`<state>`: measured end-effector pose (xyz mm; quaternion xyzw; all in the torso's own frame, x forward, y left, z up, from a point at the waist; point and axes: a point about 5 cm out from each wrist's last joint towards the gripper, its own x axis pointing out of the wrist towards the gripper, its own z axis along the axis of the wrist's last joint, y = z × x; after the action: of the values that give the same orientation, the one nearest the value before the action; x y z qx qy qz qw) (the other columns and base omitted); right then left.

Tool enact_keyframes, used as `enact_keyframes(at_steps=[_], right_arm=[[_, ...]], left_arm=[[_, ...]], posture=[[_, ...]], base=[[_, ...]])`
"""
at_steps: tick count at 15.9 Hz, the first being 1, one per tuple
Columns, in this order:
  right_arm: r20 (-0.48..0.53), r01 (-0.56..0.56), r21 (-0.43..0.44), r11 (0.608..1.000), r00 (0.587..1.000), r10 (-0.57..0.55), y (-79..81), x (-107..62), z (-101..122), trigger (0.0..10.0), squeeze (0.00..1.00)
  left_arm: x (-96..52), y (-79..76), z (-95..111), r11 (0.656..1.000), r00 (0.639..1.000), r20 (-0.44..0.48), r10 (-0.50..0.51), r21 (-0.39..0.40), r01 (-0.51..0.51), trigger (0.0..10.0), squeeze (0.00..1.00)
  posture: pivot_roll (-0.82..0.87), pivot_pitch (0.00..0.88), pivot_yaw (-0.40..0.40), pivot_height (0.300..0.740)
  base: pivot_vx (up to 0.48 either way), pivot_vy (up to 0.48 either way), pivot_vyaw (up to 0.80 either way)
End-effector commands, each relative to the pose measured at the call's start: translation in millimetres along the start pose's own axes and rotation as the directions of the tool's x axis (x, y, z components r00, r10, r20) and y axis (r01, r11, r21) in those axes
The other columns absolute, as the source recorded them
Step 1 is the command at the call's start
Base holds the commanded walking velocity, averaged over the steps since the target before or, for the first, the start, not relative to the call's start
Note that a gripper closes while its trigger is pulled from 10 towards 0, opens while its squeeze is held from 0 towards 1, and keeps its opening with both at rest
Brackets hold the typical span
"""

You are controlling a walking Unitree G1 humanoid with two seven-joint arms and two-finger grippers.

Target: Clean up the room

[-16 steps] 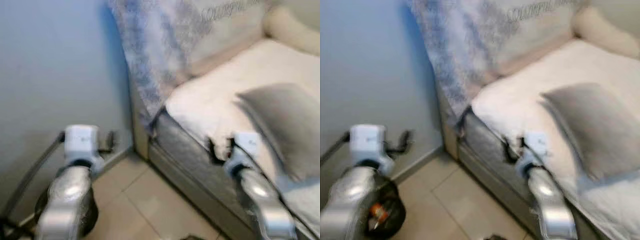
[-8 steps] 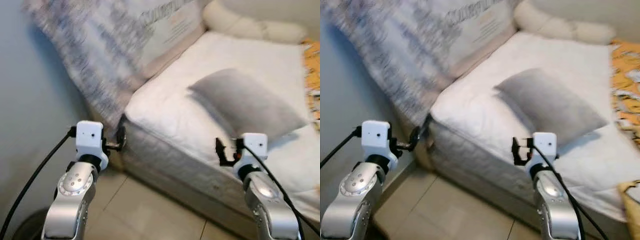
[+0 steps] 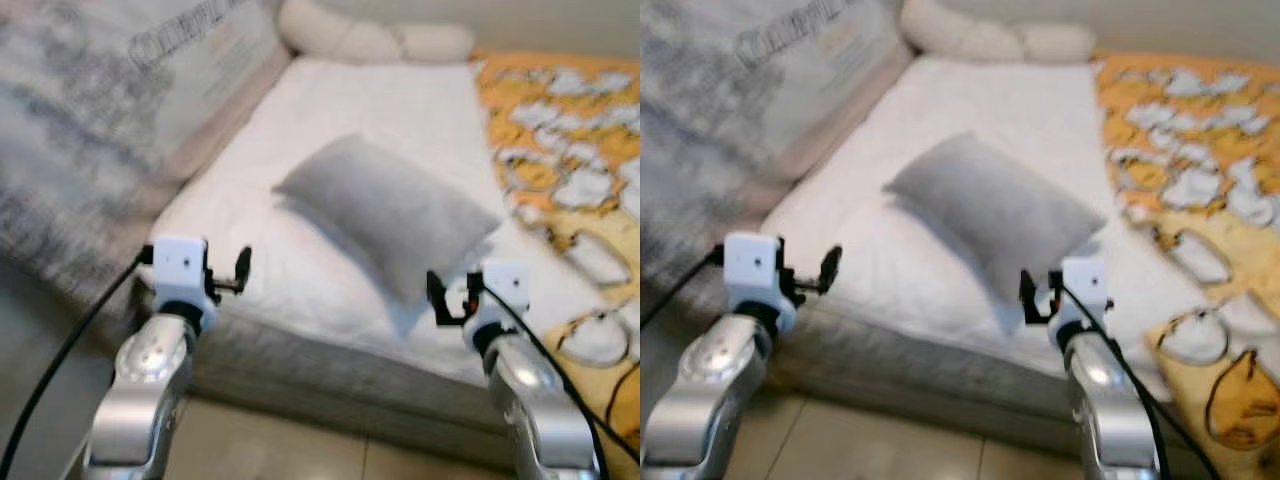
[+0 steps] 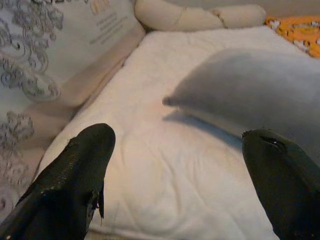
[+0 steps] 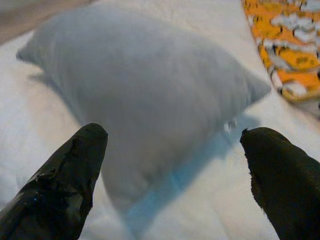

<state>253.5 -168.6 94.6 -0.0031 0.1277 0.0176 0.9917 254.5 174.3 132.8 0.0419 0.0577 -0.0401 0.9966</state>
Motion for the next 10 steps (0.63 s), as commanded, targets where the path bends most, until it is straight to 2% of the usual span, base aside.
enact_keyframes(at_steps=[1,10], right_arm=[[0.053,-0.059,-0.004,0.998,0.997,0.059,12.5,2.4,10.6,10.0,0.00],[0.099,-0.116,-0.025,0.993,0.988,0.118,18.6,8.3,16.0,10.0,0.00]], left_arm=[[-2.3,9.6,-0.5,0.999,0.999,-0.004,0.035,0.012,-0.035,10.0,0.00],[-0.4,14.2,1.6,0.999,0.999,0.011,0.042,0.022,-0.042,10.0,0.00]], posture=[[0.04,0.000,0.013,0.740],[0.06,0.000,0.007,0.740]], base=[[0.330,0.000,0.00],[0.331,0.000,0.00]])
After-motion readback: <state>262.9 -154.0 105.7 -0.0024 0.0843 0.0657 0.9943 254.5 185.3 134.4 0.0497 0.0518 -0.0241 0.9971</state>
